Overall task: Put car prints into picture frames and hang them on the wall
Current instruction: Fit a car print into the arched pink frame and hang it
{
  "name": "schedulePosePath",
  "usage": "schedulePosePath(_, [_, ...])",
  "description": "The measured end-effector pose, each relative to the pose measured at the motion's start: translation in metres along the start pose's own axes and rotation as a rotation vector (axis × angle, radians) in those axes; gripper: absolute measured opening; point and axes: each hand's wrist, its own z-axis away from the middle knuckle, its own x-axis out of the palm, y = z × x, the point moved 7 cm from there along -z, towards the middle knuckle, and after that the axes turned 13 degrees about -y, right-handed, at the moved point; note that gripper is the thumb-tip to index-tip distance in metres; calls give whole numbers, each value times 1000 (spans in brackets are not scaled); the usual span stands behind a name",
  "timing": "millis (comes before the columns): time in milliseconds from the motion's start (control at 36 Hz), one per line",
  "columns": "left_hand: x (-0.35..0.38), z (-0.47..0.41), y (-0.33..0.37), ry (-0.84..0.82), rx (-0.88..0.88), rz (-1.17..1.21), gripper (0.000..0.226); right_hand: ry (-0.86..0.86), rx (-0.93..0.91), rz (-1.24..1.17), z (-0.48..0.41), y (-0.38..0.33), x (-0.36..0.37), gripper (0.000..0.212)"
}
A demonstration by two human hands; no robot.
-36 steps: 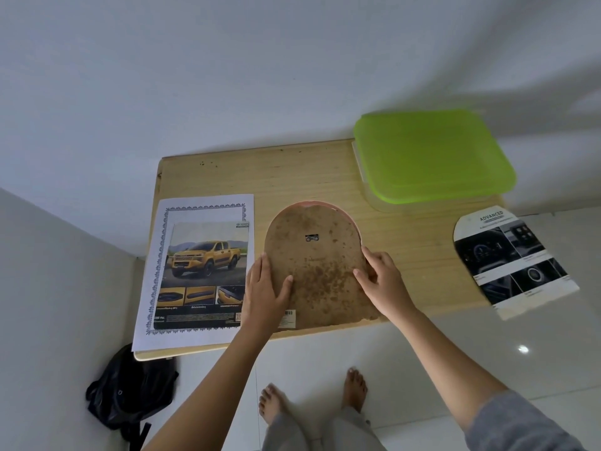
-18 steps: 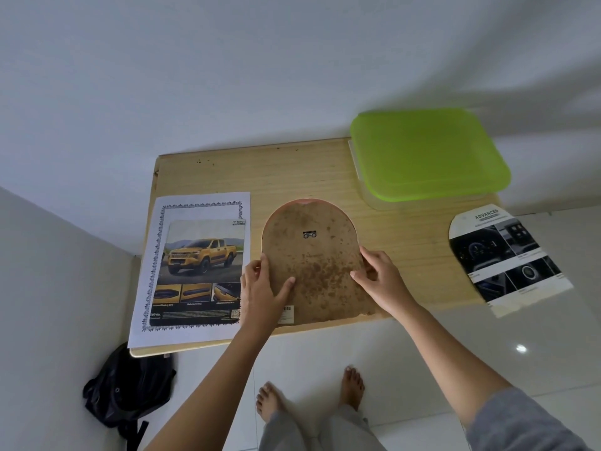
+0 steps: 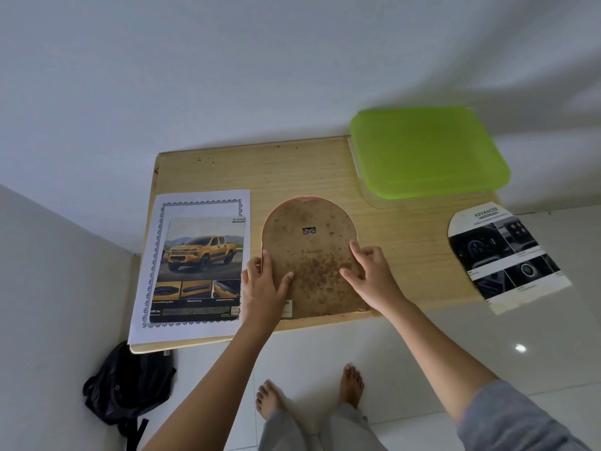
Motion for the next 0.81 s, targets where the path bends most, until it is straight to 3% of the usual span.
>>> schedulePosePath(306, [-7, -4, 3, 23, -34, -10, 75, -29, 102, 122, -9, -8, 2, 66])
schedulePosePath(500, [-9, 4, -1, -30, 55, 158, 86, -122, 52, -205, 10, 5, 1, 81])
schedulePosePath(639, [-4, 12, -11, -116, 91, 189, 100, -161, 33, -280, 19, 17, 5, 85])
schedulePosePath(806, [-9, 11, -9, -86, 90, 221, 98, -87, 24, -307, 16, 17, 2, 85])
